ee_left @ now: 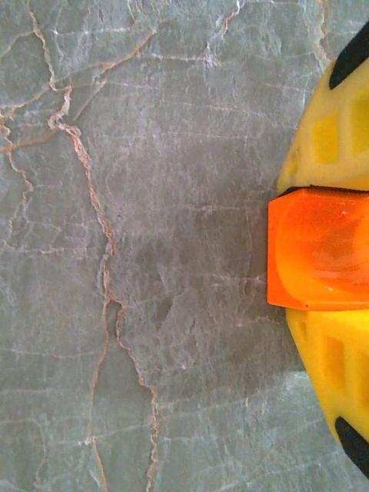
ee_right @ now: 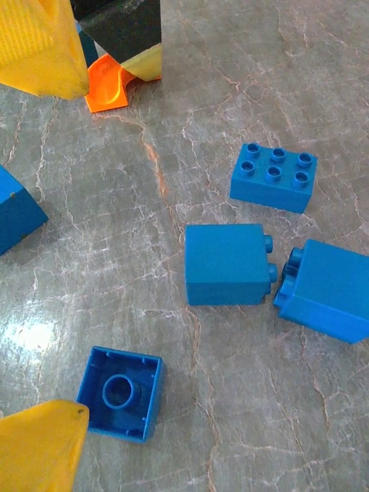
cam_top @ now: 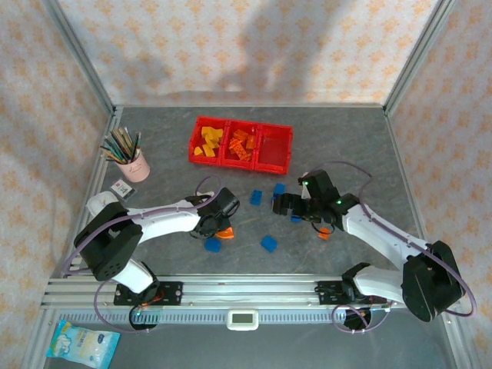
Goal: Sort the legos into containers by color
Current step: Pick up the lego from the middle-left of the table, then place the lego in the container.
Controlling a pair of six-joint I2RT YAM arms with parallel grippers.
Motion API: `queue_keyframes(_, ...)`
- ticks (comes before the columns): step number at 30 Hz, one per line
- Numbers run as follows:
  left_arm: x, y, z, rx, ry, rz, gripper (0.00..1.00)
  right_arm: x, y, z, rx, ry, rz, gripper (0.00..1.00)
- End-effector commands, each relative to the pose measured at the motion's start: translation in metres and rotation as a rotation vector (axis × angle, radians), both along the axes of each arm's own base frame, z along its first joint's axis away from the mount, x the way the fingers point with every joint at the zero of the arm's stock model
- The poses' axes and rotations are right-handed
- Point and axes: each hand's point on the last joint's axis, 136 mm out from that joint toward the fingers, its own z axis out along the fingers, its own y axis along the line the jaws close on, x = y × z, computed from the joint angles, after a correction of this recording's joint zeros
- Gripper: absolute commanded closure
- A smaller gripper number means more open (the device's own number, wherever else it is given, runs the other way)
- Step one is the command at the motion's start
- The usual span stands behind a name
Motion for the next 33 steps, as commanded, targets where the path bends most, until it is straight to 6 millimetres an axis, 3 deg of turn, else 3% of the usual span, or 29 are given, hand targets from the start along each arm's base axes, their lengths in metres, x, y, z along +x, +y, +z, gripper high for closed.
queue_keyframes(1,0.012,0.005,0.009,0.017,-0.042,0.019,0.72,0.01,0.001,0.016,0.021,-0.043,0.0,0.0)
queue_keyframes(4,0.027,0.001,0.034,0.008,-0.099,0.008,0.72,0.017,-0.007,0.026,0.033,-0.059,-0.027,0.0)
queue_keyframes(7,0.054,0.0,0.067,0.011,-0.174,-0.005,0.72,0.031,-0.019,0.04,0.034,-0.092,-0.075,0.0)
queue_keyframes(12,0.125,0.004,0.125,0.071,-0.308,-0.033,0.72,0.056,-0.042,0.057,0.04,-0.123,-0.171,0.0)
queue_keyframes(17,0.204,0.001,0.156,0.176,-0.385,-0.067,0.72,0.08,-0.056,0.077,0.069,-0.175,-0.255,0.0)
queue_keyframes(24,0.289,-0.02,0.139,0.273,-0.422,-0.163,0.72,0.1,-0.06,0.083,0.072,-0.192,-0.298,0.0)
queue_keyframes(26,0.302,-0.023,0.129,0.279,-0.41,-0.172,0.72,0.102,-0.06,0.083,0.07,-0.186,-0.294,0.0)
queue_keyframes(29,0.313,-0.027,0.124,0.29,-0.397,-0.191,0.59,0.101,-0.061,0.084,0.056,-0.188,-0.29,0.0)
queue_keyframes(33,0.32,-0.031,0.146,0.284,-0.448,-0.197,0.45,0.1,-0.065,0.091,0.052,-0.205,-0.297,0.0)
